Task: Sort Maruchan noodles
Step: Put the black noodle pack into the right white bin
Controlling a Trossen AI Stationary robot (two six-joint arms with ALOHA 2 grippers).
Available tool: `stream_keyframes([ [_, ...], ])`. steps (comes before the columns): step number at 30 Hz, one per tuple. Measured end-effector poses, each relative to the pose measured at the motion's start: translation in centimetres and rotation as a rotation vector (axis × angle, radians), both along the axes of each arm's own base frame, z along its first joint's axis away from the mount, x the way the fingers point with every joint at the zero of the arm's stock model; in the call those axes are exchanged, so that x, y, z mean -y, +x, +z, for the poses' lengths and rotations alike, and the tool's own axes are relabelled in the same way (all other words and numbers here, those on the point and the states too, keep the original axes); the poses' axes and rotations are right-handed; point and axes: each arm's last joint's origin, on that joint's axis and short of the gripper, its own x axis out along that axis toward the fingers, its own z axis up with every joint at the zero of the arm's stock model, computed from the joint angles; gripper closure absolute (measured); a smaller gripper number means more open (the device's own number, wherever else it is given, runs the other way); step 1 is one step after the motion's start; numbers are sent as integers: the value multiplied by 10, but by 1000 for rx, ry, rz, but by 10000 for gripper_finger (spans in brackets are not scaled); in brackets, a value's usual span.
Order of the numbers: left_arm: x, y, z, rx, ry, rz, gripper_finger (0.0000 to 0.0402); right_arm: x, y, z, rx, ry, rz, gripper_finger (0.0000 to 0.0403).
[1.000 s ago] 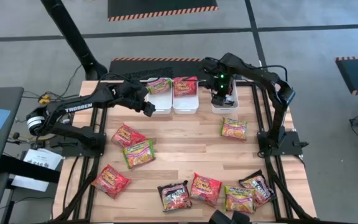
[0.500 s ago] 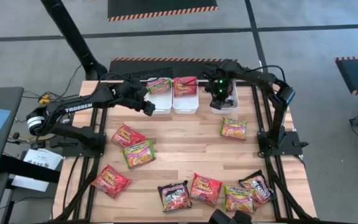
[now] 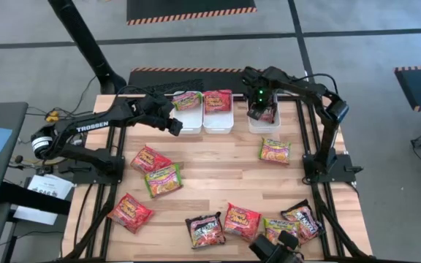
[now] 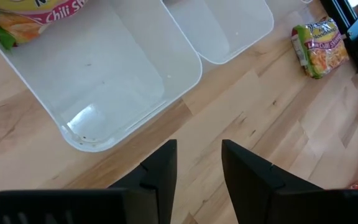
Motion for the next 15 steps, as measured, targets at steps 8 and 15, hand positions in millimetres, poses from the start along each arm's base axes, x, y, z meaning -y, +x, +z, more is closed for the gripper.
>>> stream_keyframes([
  [8, 0, 0, 0, 0, 0, 0, 290, 10, -2, 1, 41, -41, -15, 240],
  [15, 0, 0, 0, 1, -4, 3, 290, 4, -5, 10, -17, 16, 1, 240],
])
